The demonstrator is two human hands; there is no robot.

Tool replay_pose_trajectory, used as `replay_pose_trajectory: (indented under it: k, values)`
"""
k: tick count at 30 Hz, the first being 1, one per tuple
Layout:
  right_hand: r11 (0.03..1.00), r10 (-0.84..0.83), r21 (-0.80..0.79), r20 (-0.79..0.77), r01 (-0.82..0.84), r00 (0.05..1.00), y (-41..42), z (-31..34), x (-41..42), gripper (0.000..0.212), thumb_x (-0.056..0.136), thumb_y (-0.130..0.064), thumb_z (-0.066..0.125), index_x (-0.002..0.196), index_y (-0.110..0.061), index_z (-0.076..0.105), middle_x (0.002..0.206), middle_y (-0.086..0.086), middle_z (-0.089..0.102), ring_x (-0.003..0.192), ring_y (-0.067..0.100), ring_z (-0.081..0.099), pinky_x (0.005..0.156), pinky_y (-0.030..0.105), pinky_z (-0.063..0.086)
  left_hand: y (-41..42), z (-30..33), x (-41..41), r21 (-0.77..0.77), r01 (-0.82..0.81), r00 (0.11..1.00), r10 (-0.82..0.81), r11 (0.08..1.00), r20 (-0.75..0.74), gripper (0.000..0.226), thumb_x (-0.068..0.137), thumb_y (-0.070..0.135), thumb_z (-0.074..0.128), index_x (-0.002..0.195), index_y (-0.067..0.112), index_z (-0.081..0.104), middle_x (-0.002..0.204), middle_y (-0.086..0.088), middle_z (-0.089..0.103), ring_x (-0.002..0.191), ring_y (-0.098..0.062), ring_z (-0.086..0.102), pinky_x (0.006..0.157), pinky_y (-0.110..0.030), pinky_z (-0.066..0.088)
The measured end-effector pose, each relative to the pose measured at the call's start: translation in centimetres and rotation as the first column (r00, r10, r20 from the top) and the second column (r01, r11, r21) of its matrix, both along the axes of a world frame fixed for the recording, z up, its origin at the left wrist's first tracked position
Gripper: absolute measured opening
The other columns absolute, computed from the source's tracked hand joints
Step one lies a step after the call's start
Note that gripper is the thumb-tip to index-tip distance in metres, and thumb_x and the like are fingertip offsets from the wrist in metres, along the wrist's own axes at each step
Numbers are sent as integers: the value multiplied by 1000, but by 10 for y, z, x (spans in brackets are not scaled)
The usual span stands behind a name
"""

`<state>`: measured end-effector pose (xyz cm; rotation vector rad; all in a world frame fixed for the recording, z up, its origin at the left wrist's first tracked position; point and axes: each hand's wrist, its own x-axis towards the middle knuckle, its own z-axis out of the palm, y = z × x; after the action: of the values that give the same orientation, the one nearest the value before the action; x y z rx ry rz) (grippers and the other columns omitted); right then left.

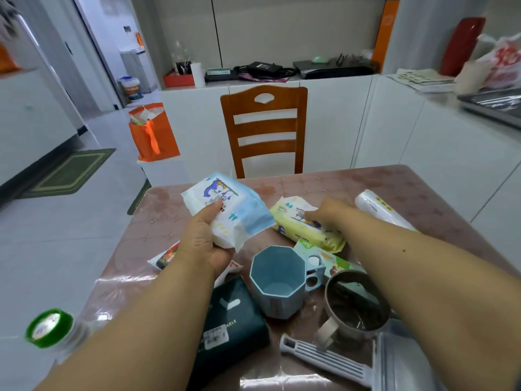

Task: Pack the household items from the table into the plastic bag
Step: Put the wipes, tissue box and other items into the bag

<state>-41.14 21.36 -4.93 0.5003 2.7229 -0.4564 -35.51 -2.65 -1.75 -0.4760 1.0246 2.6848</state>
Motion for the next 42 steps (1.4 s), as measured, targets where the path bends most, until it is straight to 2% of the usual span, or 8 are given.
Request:
replay_pose_trajectory:
  k: [5,12,15,19,27,35,38,42]
  values:
    - [983,-3,-184,21,7,1000,-1,6,-2,48,68,-62,71,59,-16,64,84,6,68,75,21,60,55,29,39,-4,-3,-1,-19,1,1000,-1,1000,6,29,83,10,65,113,12,64,102,-11,75,92,-30,72,76,-51,58]
    - [948,-193,-311,-381,71,904,-7,36,7,44,62,-41,84,80,-21,50,80,4,65,70,23,64,69,36,55,0,17,6,-14,-13,999,13,1000,-32,32,87,20,65,118,15,61,99,-10,76,90,-30,72,77,-52,57]
    - [617,-534,-786,-394,27,748,-3,89,22,34,59,-33,88,72,-14,62,77,7,72,61,23,70,56,33,58,0,34,12,-38,4,997,-7,999,-78,30,90,30,61,116,16,63,102,-10,75,92,-30,72,80,-53,56]
    - [107,-353,-989,-134,-103,926,-21,152,65,17,69,-26,79,73,-9,77,82,12,76,66,23,72,63,39,60,7,64,34,-82,31,995,-38,996,-87,33,92,42,53,108,16,65,91,-10,77,83,-29,74,66,-48,60]
    - [-72,-69,-997,46,41,997,-67,176,195,31,64,-31,75,84,-8,74,84,13,75,71,27,72,71,46,59,11,151,137,-477,360,913,-409,802,1,48,97,44,36,112,10,68,104,-16,73,90,-32,70,68,-41,59]
    - [-182,-77,-976,-110,-122,991,-75,215,323,23,63,-28,75,75,-10,77,79,11,75,64,25,72,56,38,58,-59,209,284,-963,251,876,-447,102,181,52,90,60,40,93,13,63,74,-2,54,58,-16,46,55,-26,42]
    - [-163,-77,-979,-114,-126,990,-86,214,369,19,64,-27,74,72,-11,78,79,11,76,64,25,73,53,41,58,-77,216,352,-948,138,864,-432,-287,257,56,80,74,39,97,24,57,76,4,56,61,-11,50,53,-24,39]
    - [-228,-121,-973,2,-26,993,-106,197,405,17,71,-25,71,69,-10,77,78,12,75,63,27,72,53,42,58,-90,200,432,-831,-51,847,-464,-554,258,76,51,90,34,76,24,61,73,1,66,61,-11,58,57,-33,50]
